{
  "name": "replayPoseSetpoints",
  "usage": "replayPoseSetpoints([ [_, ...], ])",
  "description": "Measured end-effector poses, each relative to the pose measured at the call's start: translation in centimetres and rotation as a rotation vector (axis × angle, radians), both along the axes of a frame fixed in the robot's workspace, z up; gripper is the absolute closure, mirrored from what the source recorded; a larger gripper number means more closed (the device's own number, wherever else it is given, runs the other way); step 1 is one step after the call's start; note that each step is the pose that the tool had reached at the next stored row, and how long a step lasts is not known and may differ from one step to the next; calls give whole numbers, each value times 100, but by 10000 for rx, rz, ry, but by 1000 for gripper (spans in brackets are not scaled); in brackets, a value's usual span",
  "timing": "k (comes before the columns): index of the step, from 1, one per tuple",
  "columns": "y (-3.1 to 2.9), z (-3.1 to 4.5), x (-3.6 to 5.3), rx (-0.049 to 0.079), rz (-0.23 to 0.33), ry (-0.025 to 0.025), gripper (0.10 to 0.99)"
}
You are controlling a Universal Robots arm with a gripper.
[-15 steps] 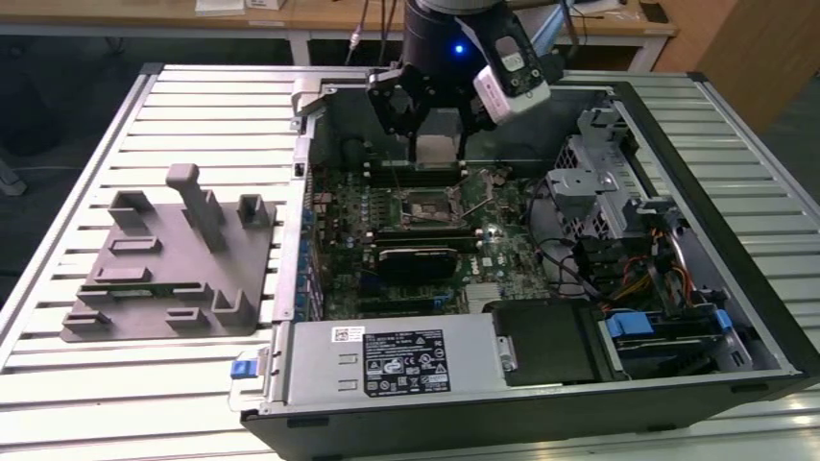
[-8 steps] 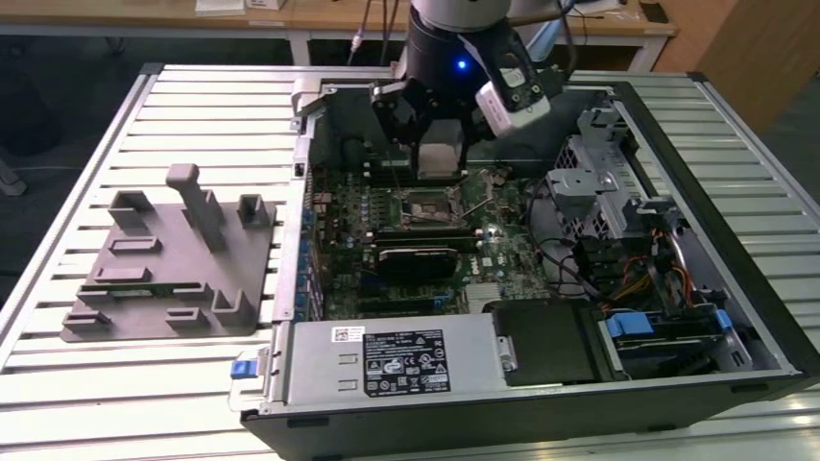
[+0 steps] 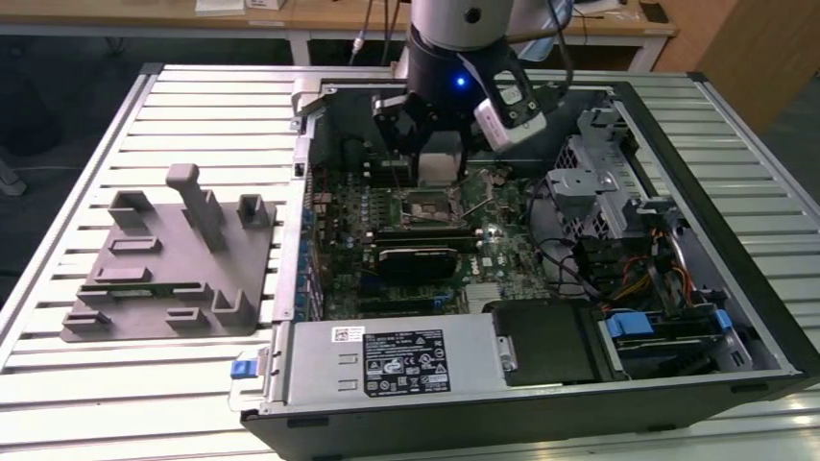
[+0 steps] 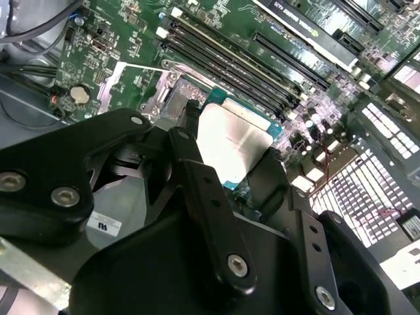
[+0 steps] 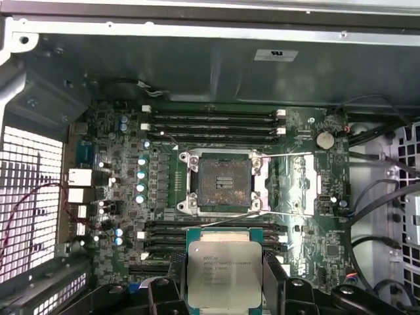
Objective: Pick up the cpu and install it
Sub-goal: 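Pick up the cpu and move it towards the insertion slot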
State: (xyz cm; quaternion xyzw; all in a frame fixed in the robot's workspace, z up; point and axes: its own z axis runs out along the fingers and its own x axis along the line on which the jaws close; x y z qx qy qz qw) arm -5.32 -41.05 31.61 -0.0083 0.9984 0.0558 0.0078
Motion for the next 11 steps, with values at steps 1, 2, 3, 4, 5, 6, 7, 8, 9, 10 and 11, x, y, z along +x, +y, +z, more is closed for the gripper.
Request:
replayPoseSetpoints([
  [1,0,-20,1,1,0,2,545],
  [2,0,-38,2,0,0,3,545],
  [3,1,-56,2,1,0,4,545],
  [4,1,-74,3,0,0,6,545],
  [5,1,-92,3,0,0,7,545],
  [6,1,-110,3,0,0,9,545],
  [7,2,-129,3,0,0,10,545],
  [8,2,-147,3,0,0,11,545],
  [9,2,-164,3,-1,0,13,545],
  [10,2,-182,4,-1,0,15,545],
  [11,2,-200,4,-1,1,16,545],
])
